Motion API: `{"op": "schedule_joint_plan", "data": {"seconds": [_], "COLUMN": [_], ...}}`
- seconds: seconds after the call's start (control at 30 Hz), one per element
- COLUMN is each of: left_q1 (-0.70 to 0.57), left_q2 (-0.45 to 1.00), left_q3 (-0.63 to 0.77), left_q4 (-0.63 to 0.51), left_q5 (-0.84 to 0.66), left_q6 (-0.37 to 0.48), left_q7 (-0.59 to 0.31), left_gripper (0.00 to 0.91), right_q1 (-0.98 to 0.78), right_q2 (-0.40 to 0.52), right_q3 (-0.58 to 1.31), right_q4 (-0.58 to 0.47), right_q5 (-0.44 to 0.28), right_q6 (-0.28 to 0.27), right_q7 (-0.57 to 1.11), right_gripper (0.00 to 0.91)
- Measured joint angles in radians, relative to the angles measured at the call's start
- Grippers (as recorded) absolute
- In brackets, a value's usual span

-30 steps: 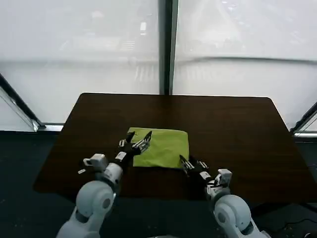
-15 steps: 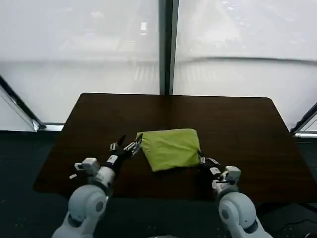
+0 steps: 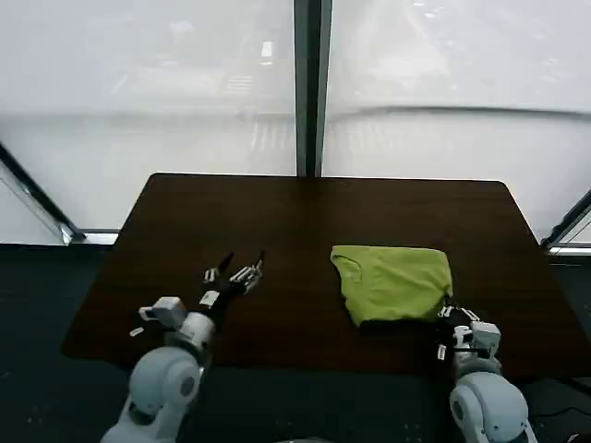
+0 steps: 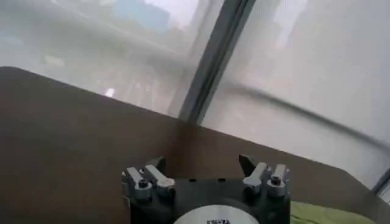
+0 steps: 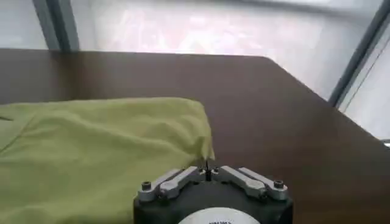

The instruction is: Fold and organize the clothes.

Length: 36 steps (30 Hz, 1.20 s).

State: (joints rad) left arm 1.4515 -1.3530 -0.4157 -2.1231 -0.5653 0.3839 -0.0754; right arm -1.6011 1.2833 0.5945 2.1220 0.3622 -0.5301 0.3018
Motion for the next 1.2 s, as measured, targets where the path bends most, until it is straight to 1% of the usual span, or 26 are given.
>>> {"op": "schedule_joint_plan", "data": {"seconds": [0.13,0.23,0.33,0.5,0.67,0.87,0.9,0.93,1.2], "left_q1": [0.002,0.004,0.004,0.0,-0.004,-0.004,-0.003,-0.001,0.017], "left_q2": [-0.001,0.002,0.004,0.001,-0.005,-0.005,-0.006,-0.006,0.002], "left_q3": [-0.001,-0.005,-0.007,-0.002,0.009,0.011,0.011,0.011,0.011], "left_q4": [-0.001,-0.003,-0.003,0.004,0.012,0.012,0.012,0.012,-0.008], "left_q5": [0.002,0.002,0.003,0.005,0.011,0.011,0.011,0.012,0.022], "left_q6": [0.0,0.0,0.0,0.0,0.0,-0.002,-0.003,-0.003,-0.007], "left_q7": [0.0,0.0,-0.001,-0.004,-0.005,-0.005,-0.005,-0.004,-0.003], "left_gripper": [0.878,0.878,0.878,0.878,0.878,0.878,0.878,0.878,0.878], "right_q1": [0.015,0.034,0.035,0.01,0.011,0.005,0.005,0.003,-0.043], "right_q2": [0.015,0.026,0.028,0.014,0.008,0.006,0.008,0.009,-0.012], "right_q3": [-0.066,-0.111,-0.12,-0.061,0.019,0.048,0.048,0.049,0.084], "right_q4": [-0.006,-0.007,-0.01,-0.002,-0.015,-0.014,-0.014,-0.012,0.043], "right_q5": [0.011,0.016,-0.003,-0.027,-0.022,-0.003,-0.002,-0.002,-0.007], "right_q6": [0.009,0.009,0.011,0.022,0.028,0.032,0.032,0.033,0.047], "right_q7": [-0.062,-0.064,-0.041,-0.005,0.043,0.023,0.019,0.015,-0.039], "right_gripper": [0.0,0.0,0.0,0.0,0.0,0.0,0.156,0.878,0.878]}}
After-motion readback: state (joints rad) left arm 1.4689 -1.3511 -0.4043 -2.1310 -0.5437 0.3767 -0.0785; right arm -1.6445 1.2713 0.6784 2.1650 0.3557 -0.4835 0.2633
